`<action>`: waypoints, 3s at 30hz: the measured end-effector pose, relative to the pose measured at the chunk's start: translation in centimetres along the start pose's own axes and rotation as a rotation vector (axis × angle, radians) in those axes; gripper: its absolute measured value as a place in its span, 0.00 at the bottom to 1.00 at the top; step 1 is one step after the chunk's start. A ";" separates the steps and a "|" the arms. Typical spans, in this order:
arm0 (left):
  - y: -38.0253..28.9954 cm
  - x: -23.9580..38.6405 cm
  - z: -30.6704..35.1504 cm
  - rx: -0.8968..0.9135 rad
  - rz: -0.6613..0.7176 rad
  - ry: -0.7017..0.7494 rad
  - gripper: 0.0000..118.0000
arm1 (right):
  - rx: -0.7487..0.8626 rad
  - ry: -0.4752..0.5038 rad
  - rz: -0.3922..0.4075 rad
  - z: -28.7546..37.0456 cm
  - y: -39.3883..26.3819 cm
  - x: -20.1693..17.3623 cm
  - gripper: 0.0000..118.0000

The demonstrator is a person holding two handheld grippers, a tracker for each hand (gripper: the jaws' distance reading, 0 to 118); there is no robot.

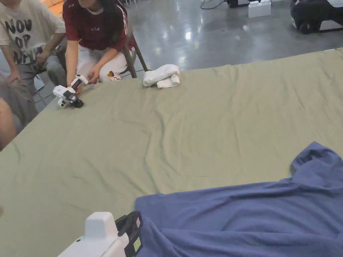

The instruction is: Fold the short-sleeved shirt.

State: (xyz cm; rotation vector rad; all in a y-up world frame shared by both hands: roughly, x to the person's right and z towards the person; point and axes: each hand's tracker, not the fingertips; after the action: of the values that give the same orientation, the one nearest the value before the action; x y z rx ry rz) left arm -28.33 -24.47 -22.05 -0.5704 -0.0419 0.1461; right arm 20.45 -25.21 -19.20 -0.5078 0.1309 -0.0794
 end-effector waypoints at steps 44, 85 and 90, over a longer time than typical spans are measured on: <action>3.4 -4.5 -13.0 -0.310 0.062 0.017 0.00 | -0.374 -0.051 0.063 -15.6 8.1 11.0 0.00; -2.8 -3.7 7.7 0.022 0.159 -0.190 0.00 | 0.039 0.111 -0.008 5.2 0.3 -0.8 0.00; -4.8 -9.4 3.2 -0.116 0.487 -0.295 0.66 | 0.021 0.119 -0.040 5.2 -0.6 -0.1 0.00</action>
State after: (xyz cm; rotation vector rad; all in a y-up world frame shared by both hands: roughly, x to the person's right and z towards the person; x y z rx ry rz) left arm -37.31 -28.18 -16.71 -0.6634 -0.1987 0.7046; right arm 21.07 -23.25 -14.40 -0.4849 0.2359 -0.1495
